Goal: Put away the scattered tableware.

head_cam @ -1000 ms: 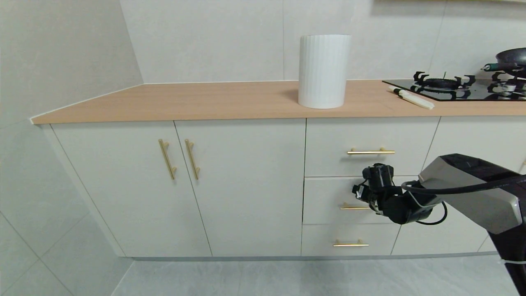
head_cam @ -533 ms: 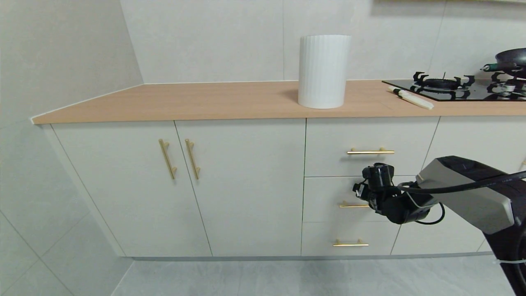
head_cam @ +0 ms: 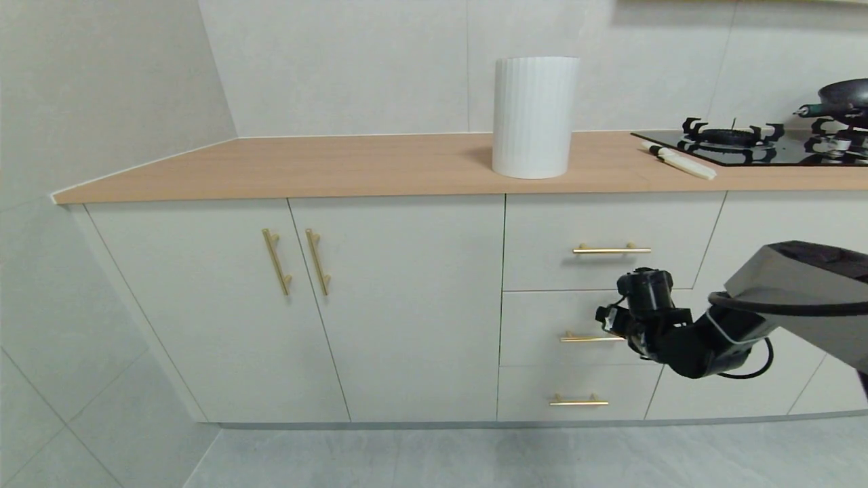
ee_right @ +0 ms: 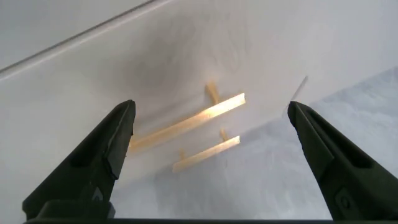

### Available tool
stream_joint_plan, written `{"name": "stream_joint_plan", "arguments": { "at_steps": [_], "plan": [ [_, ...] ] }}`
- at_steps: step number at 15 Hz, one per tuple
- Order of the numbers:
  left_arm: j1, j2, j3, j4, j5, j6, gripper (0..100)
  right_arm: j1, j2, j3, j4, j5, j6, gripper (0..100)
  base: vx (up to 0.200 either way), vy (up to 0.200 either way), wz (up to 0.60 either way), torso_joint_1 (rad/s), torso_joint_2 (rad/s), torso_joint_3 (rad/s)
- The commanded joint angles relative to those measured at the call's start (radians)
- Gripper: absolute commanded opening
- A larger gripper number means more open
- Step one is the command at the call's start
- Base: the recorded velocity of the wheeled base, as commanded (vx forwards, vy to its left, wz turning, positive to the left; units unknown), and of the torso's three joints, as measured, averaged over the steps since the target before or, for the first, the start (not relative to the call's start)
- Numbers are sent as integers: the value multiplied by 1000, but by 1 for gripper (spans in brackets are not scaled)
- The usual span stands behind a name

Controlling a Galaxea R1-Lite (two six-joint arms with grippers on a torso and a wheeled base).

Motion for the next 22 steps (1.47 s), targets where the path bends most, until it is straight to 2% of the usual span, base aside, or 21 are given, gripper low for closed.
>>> {"name": "stream_joint_plan", "arguments": {
  "at_steps": [1,7,9,10,11,14,16,19,22],
  "plan": [
    [-1,1,0,0,0,0,100,16,-387,278,7,38,-9,100,0,0,0,0,0,0],
    [-1,1,0,0,0,0,100,7,-1200,736,12,21,-203,100,0,0,0,0,0,0],
    [-1,1,0,0,0,0,100,-7,-1418,844,23,21,-284,100,0,0,0,0,0,0],
    [-1,1,0,0,0,0,100,-30,-1622,897,99,11,-375,100,0,0,0,0,0,0],
    [-1,1,0,0,0,0,100,-50,-1724,904,174,4,-407,100,0,0,0,0,0,0],
    [1,1,0,0,0,0,100,-136,-2112,838,592,1,-493,100,0,0,0,0,0,0],
    [-1,1,0,0,0,0,100,-173,-2240,816,742,3,-502,100,0,0,0,0,0,0],
    [-1,1,0,0,0,0,100,-235,-2321,844,768,-3,-519,100,0,0,0,0,0,0],
    [-1,1,0,0,0,0,100,-235,-2321,928,717,6,-520,100,0,0,0,0,0,0]
  ]
}}
